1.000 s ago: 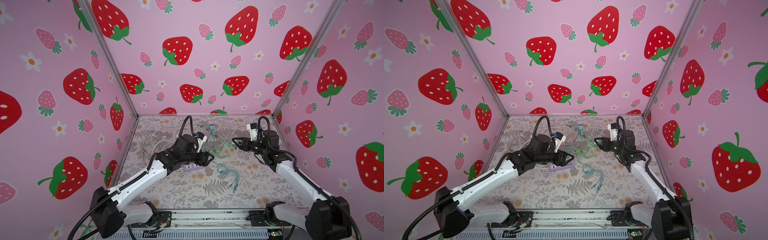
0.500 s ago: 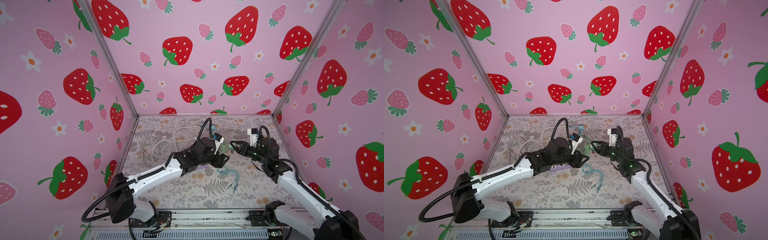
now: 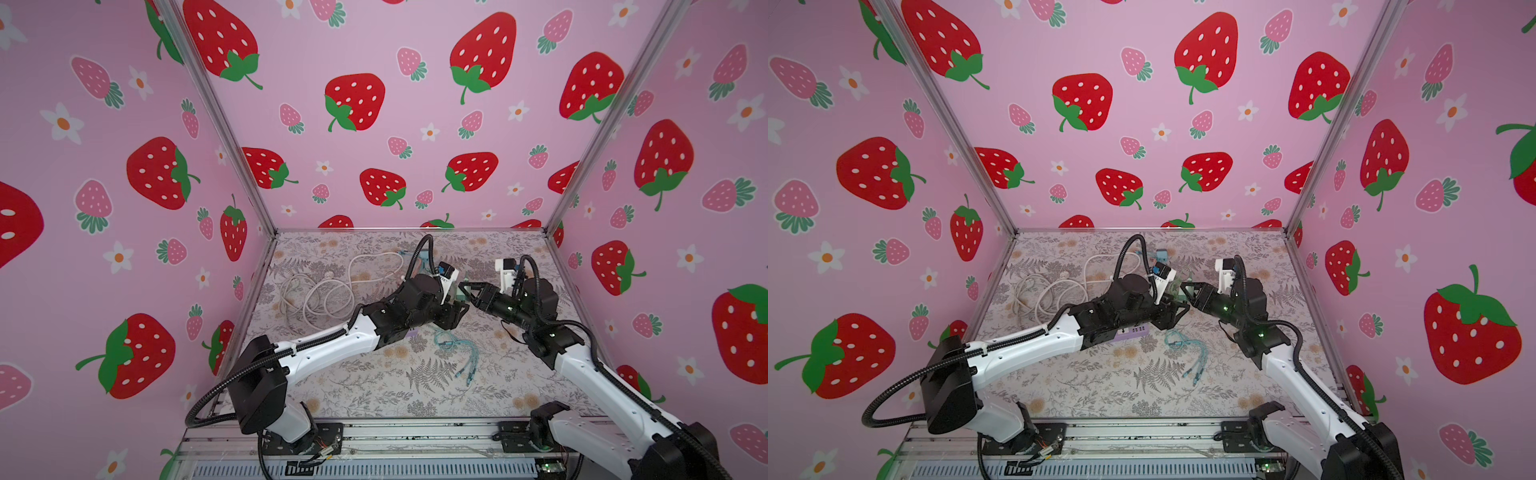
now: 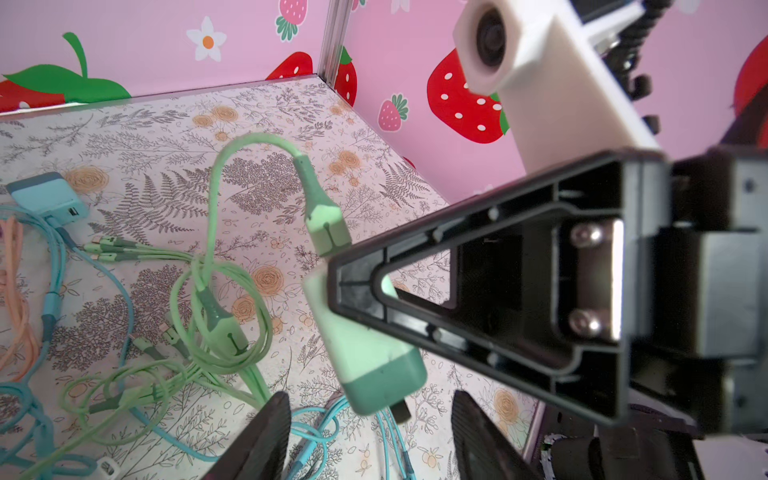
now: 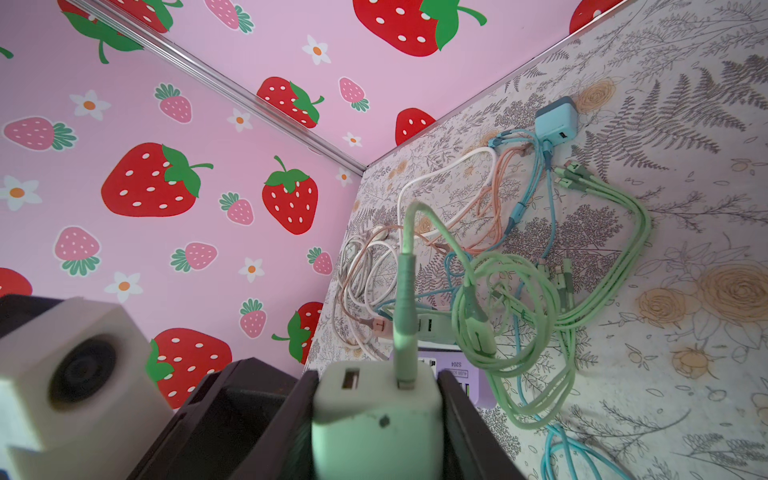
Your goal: Insert the plug
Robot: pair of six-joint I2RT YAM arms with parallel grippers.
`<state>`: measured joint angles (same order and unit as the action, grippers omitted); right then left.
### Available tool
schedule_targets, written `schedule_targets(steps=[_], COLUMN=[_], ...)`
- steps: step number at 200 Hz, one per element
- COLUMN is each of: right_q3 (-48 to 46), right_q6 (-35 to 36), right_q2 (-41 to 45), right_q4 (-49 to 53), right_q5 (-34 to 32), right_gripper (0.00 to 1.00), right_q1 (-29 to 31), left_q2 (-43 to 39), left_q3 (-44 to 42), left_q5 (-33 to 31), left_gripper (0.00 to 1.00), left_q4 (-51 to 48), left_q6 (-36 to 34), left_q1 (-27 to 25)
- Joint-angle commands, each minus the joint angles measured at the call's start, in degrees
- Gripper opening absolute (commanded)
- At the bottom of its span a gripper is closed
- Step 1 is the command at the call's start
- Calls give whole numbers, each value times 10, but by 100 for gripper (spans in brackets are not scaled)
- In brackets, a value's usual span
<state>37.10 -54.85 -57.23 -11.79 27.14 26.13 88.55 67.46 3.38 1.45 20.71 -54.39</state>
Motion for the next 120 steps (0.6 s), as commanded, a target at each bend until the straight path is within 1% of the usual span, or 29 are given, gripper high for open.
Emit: schedule_targets(steps=[1,70,103,120], right_q3=[-3,-7,-15,-19], right_q6=[-20,-35,-41,-48], right_q2=[12,19,22,24], right_q4=[-35,-45,-48,-54], right_q5=[6,22,28,32], right_gripper=[29,29,30,30], right_q1=[2,2,3,3], left_q2=[8,16,20,22], left_q3=[26,27,23,22], left_q5=[-26,-60,-67,-73], left_gripper=[60,51,49,46], left_q4=[30,48,65,70], left_q6=[17,36,48,54], left_q1=[-3,-3,-3,-3])
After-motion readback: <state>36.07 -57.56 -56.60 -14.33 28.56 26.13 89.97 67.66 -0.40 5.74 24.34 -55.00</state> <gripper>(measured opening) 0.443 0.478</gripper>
